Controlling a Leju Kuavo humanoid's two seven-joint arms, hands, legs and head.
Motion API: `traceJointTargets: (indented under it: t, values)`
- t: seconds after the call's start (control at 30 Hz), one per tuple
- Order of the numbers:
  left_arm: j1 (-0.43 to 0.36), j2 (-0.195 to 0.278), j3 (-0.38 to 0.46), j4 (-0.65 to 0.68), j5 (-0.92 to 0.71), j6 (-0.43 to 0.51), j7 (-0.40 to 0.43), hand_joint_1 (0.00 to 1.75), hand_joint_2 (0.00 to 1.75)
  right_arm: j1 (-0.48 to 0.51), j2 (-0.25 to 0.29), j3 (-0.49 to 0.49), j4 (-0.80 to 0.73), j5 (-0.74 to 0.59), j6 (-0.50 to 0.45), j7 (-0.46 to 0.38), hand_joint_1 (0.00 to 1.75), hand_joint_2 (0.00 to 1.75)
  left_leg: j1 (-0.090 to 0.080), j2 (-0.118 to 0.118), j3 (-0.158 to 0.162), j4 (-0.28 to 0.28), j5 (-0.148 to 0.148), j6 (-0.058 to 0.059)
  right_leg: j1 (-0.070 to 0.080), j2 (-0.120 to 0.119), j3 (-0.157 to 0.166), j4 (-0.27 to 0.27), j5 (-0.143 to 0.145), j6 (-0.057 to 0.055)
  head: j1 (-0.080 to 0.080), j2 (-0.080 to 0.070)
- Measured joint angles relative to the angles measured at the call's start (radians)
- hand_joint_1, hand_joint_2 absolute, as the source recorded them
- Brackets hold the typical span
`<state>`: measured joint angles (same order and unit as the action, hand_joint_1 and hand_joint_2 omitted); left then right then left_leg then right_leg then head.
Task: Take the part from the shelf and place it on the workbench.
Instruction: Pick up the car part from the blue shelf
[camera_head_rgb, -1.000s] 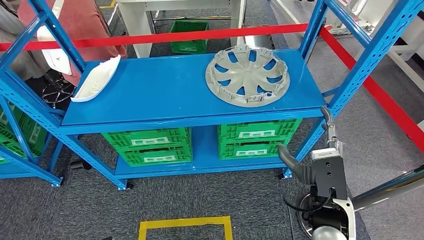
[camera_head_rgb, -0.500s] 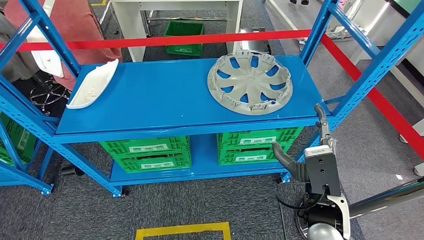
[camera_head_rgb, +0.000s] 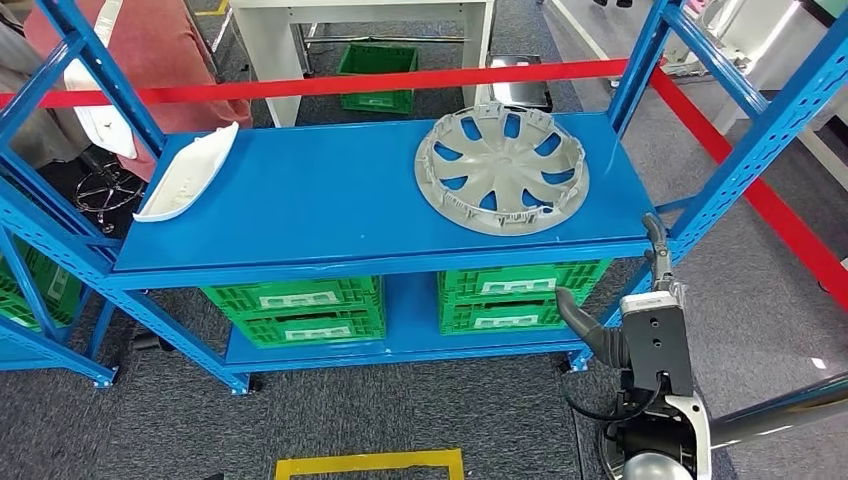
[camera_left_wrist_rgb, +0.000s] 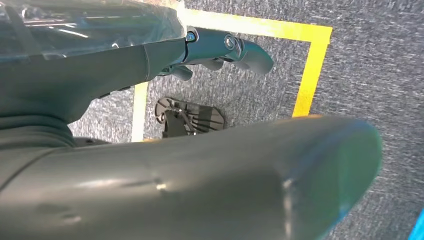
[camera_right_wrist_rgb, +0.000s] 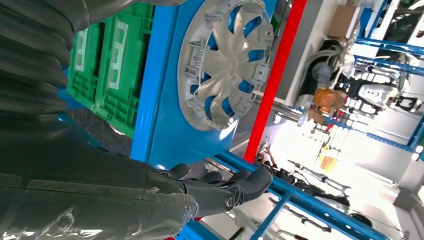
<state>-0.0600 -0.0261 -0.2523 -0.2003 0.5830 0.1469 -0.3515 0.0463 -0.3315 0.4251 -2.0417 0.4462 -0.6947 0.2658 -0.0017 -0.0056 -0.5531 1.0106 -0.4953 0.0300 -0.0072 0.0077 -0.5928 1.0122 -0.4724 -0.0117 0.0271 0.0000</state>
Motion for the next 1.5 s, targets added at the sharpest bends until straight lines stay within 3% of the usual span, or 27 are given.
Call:
traceJointTargets:
  t: [0.1, 0.23, 0.37, 0.53, 0.77, 0.9, 1.0, 1.1, 1.2, 1.3, 1.5]
  values:
    - [0.000, 0.000, -0.005, 0.000, 0.002, 0.000, 0.000, 0.00, 0.00, 0.000, 0.001, 0.000, 0.000, 0.010, 0.000, 0.010, 0.00, 1.75, 0.000, 0.000, 0.003, -0.007, 0.002, -0.005, 0.001, -0.001, 0.000, 0.000, -0.002, -0.006, -0.006, 0.000]
    - [0.000, -0.001, -0.014, 0.000, 0.009, 0.002, 0.005, 0.00, 0.00, 0.002, 0.017, -0.014, 0.000, 0.081, 0.000, 0.028, 0.00, 0.00, 0.001, 0.000, 0.006, -0.013, 0.003, -0.016, 0.002, -0.001, 0.000, 0.000, -0.002, -0.009, -0.011, 0.000]
    - [0.000, -0.001, -0.023, 0.000, 0.016, 0.002, 0.007, 0.00, 0.00, 0.001, 0.033, -0.031, -0.001, 0.153, 0.000, 0.045, 0.00, 0.00, 0.001, 0.000, 0.006, -0.014, 0.004, -0.022, 0.002, -0.001, 0.000, 0.000, -0.003, -0.009, -0.012, 0.000]
    - [0.000, -0.001, -0.040, 0.000, 0.021, 0.000, 0.007, 0.00, 0.00, -0.019, 0.007, -0.036, -0.004, 0.267, 0.000, 0.188, 0.00, 0.00, 0.001, 0.000, 0.006, -0.014, 0.003, -0.025, 0.002, -0.001, 0.003, -0.002, -0.002, -0.009, -0.012, 0.000]
    - [0.000, -0.001, -0.050, 0.000, 0.021, 0.000, 0.007, 0.00, 0.00, -0.033, -0.023, -0.036, -0.010, 0.272, 0.000, 0.209, 0.00, 0.00, 0.001, 0.000, 0.006, -0.014, 0.003, -0.025, 0.001, -0.001, 0.005, -0.006, -0.001, -0.006, -0.012, 0.000]
    - [0.000, -0.001, -0.053, 0.000, 0.024, -0.001, 0.007, 0.00, 0.00, -0.038, -0.035, -0.035, -0.012, 0.272, 0.002, 0.234, 0.00, 1.75, 0.001, 0.000, 0.006, -0.014, 0.002, -0.024, 0.001, -0.001, 0.006, -0.007, -0.001, -0.006, -0.012, 0.000]
    - [0.000, 0.000, -0.062, 0.000, 0.034, -0.007, 0.004, 0.00, 0.00, -0.066, -0.076, -0.028, -0.012, 0.256, 0.050, 0.336, 0.00, 1.75, 0.000, 0.000, 0.006, -0.014, 0.002, -0.024, 0.001, -0.001, 0.006, -0.007, -0.001, -0.006, -0.012, 0.000]
    - [-0.001, 0.001, -0.071, 0.000, 0.039, -0.012, 0.004, 0.00, 0.00, -0.118, -0.142, -0.031, -0.012, 0.177, 0.195, 0.400, 0.00, 1.75, 0.000, 0.000, 0.007, -0.014, 0.002, -0.023, 0.000, 0.000, 0.006, -0.007, 0.000, -0.005, -0.011, 0.000]
    - [-0.004, 0.005, -0.083, 0.000, 0.042, -0.015, 0.011, 0.00, 0.00, -0.179, -0.202, -0.046, -0.010, 0.083, 0.365, 0.404, 0.00, 1.75, 0.000, 0.000, 0.007, -0.014, 0.003, -0.023, 0.000, -0.001, 0.006, -0.007, 0.001, -0.004, -0.012, 0.000]
    - [-0.011, 0.010, -0.096, 0.000, 0.043, -0.015, 0.023, 0.00, 0.00, -0.235, -0.245, -0.074, -0.001, 0.034, 0.461, 0.404, 0.00, 1.75, 0.000, 0.000, 0.007, -0.014, 0.003, -0.022, 0.000, -0.001, 0.006, -0.007, 0.001, -0.004, -0.012, 0.000]
    - [-0.029, 0.016, -0.124, -0.003, 0.045, -0.005, 0.048, 0.00, 0.00, -0.319, -0.289, -0.152, 0.051, 0.092, 0.682, 0.405, 0.00, 1.75, -0.001, 0.000, 0.007, -0.014, 0.003, -0.022, 0.000, -0.001, 0.006, -0.007, 0.001, -0.004, -0.012, 0.000]
